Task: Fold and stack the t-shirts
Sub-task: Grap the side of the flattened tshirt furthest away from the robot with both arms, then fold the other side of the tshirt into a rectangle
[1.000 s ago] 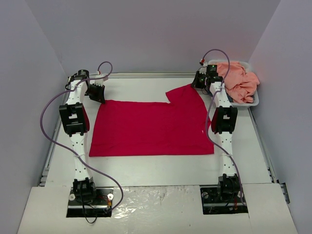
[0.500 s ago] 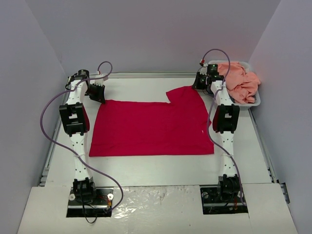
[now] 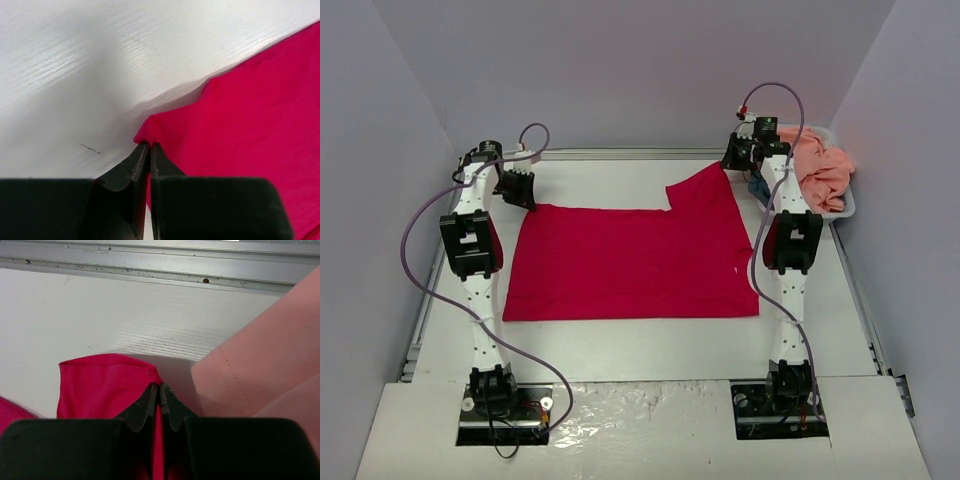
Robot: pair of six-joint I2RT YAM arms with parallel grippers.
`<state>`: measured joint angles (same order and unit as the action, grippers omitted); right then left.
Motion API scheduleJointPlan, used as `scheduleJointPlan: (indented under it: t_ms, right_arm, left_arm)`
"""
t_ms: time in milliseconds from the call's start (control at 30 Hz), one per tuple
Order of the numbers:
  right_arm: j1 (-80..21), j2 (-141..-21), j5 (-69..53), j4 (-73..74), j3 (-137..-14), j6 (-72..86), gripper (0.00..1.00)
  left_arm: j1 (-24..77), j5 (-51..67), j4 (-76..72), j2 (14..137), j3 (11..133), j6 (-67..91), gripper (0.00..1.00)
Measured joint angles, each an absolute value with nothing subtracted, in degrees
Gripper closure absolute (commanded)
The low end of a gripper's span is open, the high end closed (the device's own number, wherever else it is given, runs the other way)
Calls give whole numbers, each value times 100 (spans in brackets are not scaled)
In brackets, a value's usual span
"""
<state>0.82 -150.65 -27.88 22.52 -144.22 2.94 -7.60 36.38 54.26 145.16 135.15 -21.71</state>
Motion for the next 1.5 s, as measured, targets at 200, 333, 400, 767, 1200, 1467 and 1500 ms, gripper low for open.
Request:
scheduleJointPlan:
  t_ms: [200, 333, 400, 767, 1200, 1467, 1500]
  right_arm:
    - [82, -14886, -2786, 2261, -14287, 204, 100]
    - [82, -14770, -2786, 2316, -14147, 145, 100]
    - [82, -14682, -2788, 2349, -14044, 134, 100]
    - [84, -13788, -2810, 2453, -13205, -62, 100]
    - [178, -12895, -3269, 3022, -12420, -460, 100]
    - [191, -12398, -3448, 3498, -11843, -792, 100]
    - [191, -12331, -3461, 3531, -11773, -829, 100]
  left_arm:
    - [-762, 3664, 5430, 14324, 13515, -2123, 98]
    - [-762, 3739, 5441, 14186, 13515, -2080, 98]
    - [-768, 3774, 5450, 14123, 13500, -2075, 98]
    - [-851, 4060, 5454, 13609, 12672, -2099, 98]
    - [-1007, 4327, 5590, 12988, 12046, -2427, 98]
    - [-1103, 4519, 5730, 12700, 11653, -2698, 97]
    - [-1105, 4539, 5758, 12678, 11620, -2740, 98]
